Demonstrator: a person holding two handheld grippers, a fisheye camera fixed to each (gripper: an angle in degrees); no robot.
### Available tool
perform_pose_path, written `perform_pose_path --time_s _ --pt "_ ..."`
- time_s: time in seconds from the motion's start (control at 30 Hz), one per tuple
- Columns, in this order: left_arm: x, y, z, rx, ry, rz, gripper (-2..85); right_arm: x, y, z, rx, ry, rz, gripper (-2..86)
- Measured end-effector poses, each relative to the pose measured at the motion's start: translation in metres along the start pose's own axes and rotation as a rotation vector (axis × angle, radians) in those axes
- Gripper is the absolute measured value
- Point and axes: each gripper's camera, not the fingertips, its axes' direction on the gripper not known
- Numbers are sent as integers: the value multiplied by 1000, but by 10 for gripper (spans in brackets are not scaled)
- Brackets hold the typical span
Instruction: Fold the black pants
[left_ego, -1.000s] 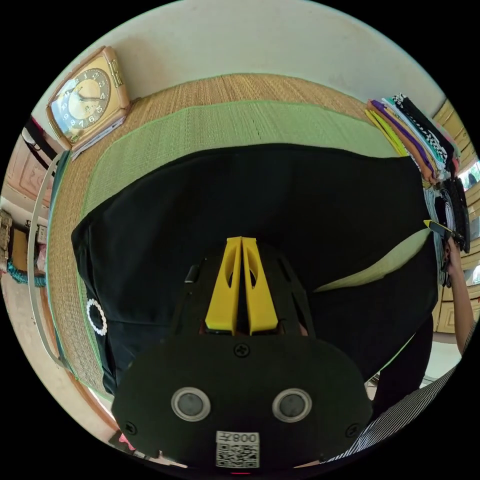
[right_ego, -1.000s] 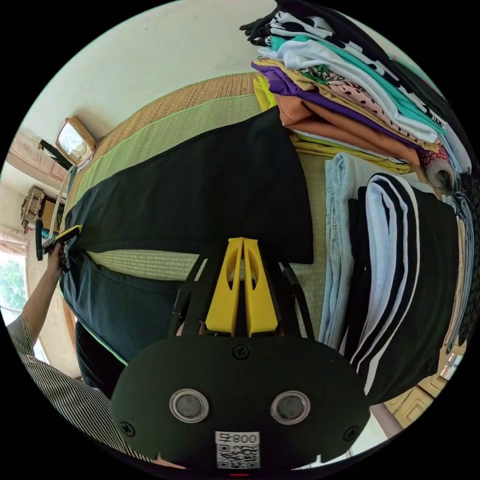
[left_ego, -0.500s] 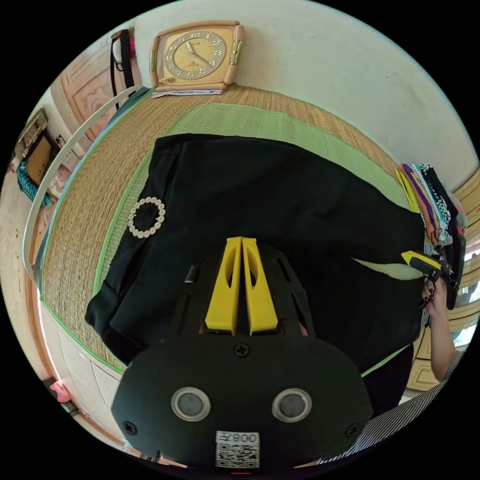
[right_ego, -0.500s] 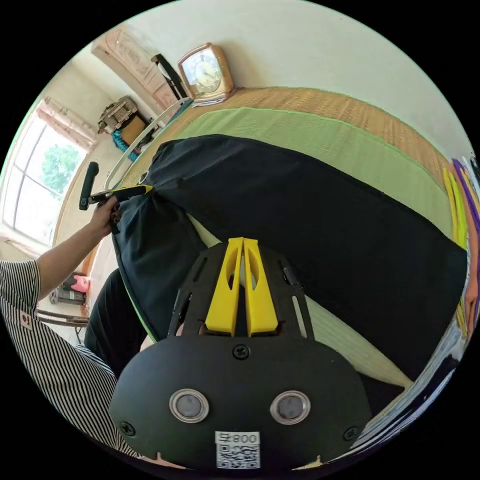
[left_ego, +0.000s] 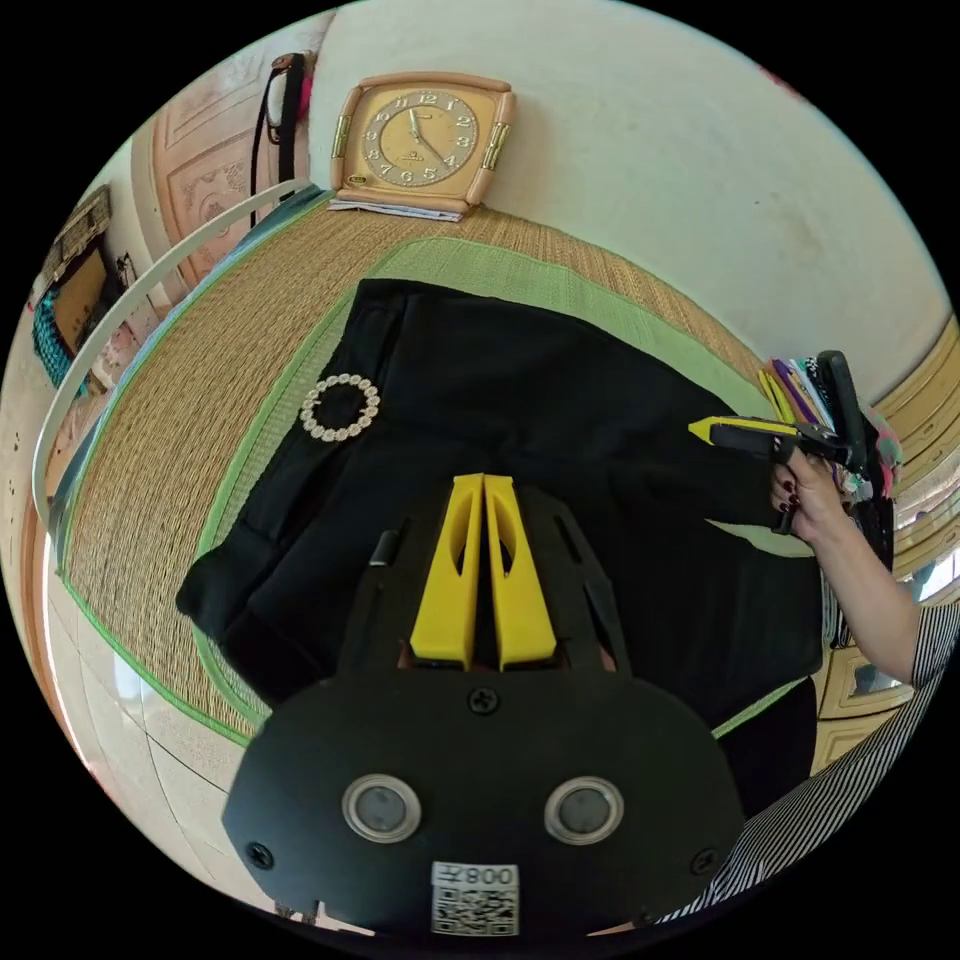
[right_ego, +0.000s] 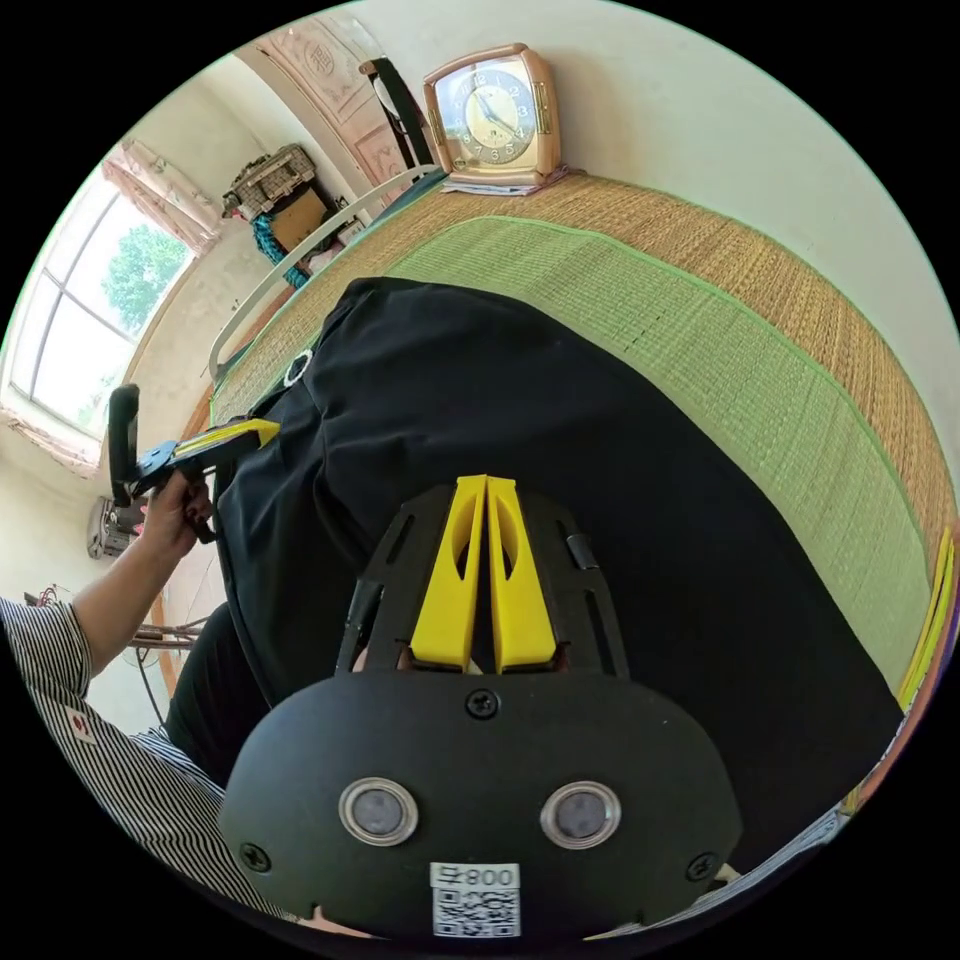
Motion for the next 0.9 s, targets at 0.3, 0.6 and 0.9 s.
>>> perform_pose_path --time_s 0.3,0.6,0.9 --pt "-69 71 17 -41 -4 -89 1 -9 -79 38 -75 42 10 0" --pt "-102 121 3 55 -92 -126 1 -30 -99 21 -3 28 12 2" --pt "-142 170 30 33 -90 -229 1 -51 -127 38 -69 15 13 2"
